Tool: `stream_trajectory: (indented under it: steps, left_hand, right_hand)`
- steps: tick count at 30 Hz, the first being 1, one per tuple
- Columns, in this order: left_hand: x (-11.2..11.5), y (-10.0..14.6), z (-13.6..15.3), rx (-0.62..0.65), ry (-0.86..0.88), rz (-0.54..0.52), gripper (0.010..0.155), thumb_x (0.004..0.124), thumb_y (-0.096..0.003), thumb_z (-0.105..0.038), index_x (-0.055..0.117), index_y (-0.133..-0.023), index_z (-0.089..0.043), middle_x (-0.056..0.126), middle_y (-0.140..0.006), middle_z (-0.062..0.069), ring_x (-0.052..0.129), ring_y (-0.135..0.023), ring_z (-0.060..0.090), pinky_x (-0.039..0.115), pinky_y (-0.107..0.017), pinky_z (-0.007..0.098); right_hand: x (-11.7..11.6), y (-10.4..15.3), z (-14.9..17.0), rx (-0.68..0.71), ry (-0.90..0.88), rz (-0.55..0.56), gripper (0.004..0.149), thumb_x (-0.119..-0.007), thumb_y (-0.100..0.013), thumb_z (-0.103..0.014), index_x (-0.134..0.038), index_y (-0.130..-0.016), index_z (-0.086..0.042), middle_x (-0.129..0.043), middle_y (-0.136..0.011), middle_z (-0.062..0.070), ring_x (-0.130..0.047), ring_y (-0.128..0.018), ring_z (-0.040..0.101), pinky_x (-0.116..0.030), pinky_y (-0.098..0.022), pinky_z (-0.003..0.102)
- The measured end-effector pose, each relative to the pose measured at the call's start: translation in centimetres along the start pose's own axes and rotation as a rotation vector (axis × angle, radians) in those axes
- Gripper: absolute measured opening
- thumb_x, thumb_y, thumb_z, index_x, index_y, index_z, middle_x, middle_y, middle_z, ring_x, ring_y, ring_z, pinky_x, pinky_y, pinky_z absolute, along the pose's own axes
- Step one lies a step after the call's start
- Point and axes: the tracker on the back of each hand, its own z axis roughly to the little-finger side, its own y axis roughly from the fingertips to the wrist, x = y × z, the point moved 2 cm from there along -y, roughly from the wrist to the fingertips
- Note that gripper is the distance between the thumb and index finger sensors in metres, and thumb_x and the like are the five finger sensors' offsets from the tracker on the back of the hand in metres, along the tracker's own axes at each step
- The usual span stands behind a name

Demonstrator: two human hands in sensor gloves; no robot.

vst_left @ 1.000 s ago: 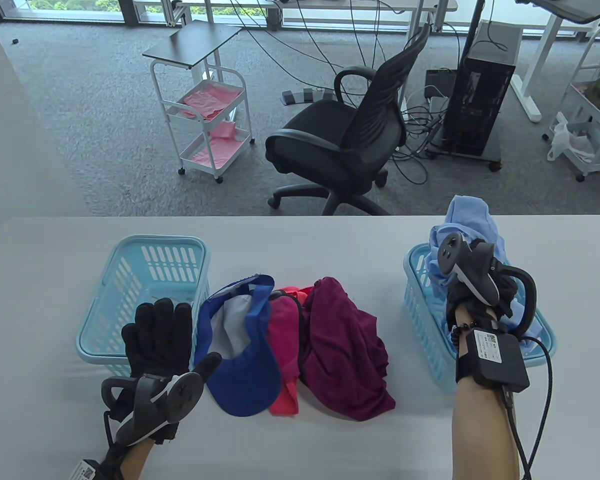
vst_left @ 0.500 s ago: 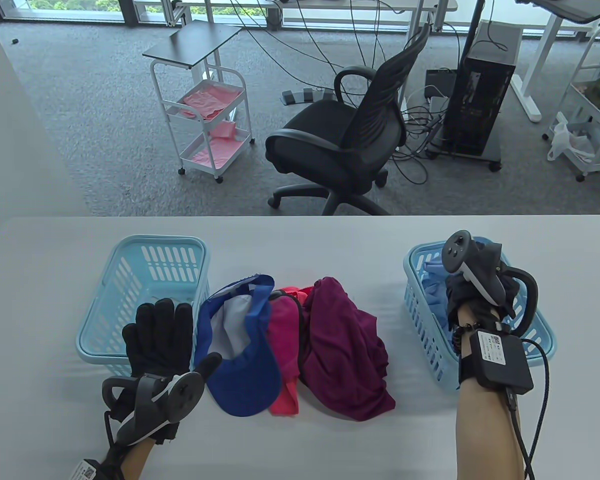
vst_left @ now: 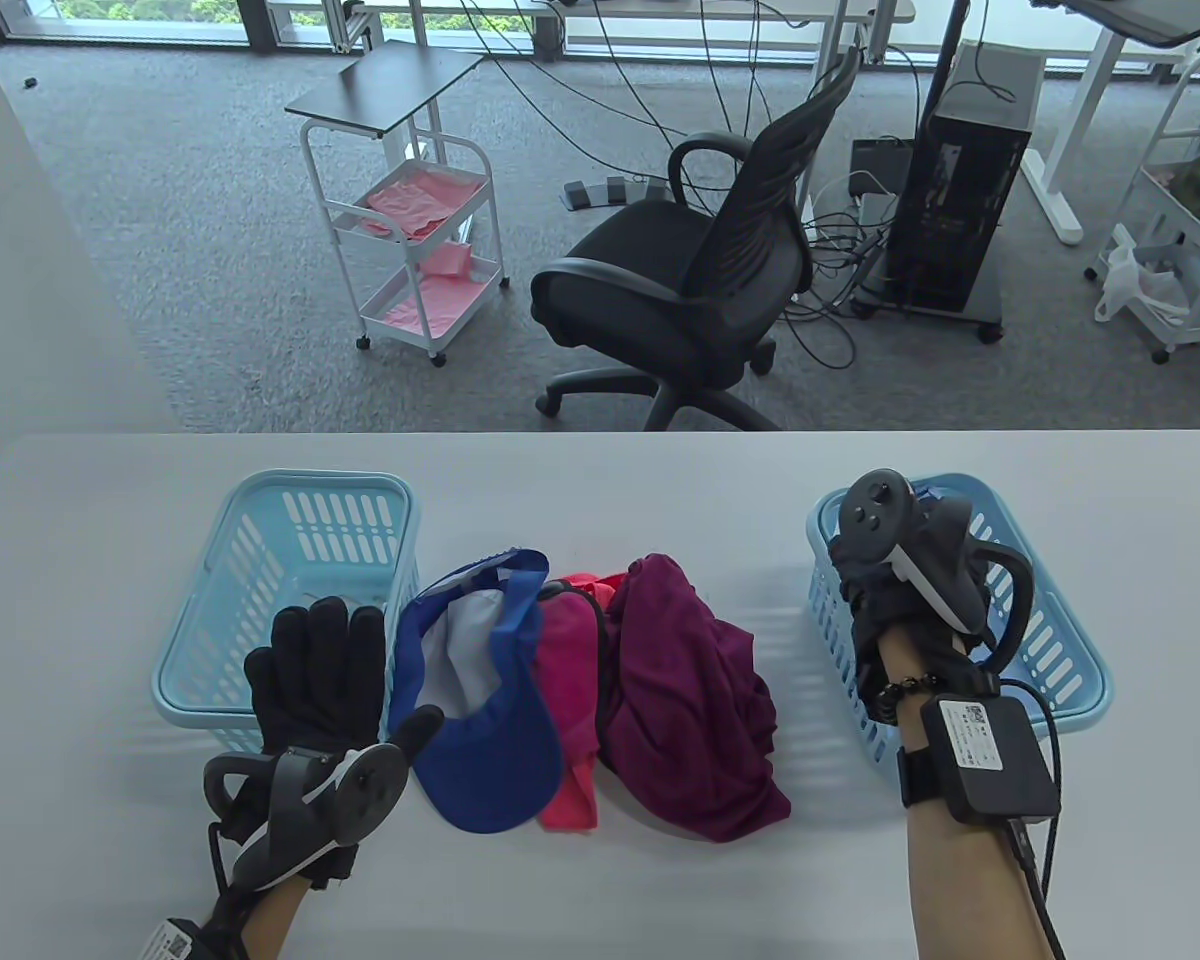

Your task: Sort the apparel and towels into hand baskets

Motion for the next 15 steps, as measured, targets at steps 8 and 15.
stream_trajectory:
  steps: [8,15]
  left_hand:
    - [0.0,0.0,0.0,0.002,0.002,-0.001,0.097,0.056,-0.0532,-0.069,0.013,-0.117,-0.010,0.025,-0.122,0.032,0.033,-0.110,0.063,0.040,-0.074,0.076]
    - [0.1,0.0,0.0,0.003,0.005,0.000,0.097,0.056,-0.0532,-0.069,0.013,-0.117,-0.009,0.025,-0.121,0.032,0.033,-0.110,0.063,0.040,-0.074,0.076]
  right_hand:
    - [0.4,2.4,-4.1,0.136,-0.062,0.019,0.080,-0.081,-0.051,-0.046,-0.050,-0.110,-0.001,-0.055,-0.105,0.036,-0.071,-0.090,0.061,-0.066,-0.063,0.071]
    - [-1.0,4.4,-7.5,0.261,-0.119,-0.023,0.086,-0.080,-0.051,-0.048,-0.043,-0.112,0.000,-0.044,-0.109,0.039,-0.060,-0.094,0.066,-0.059,-0.066,0.075]
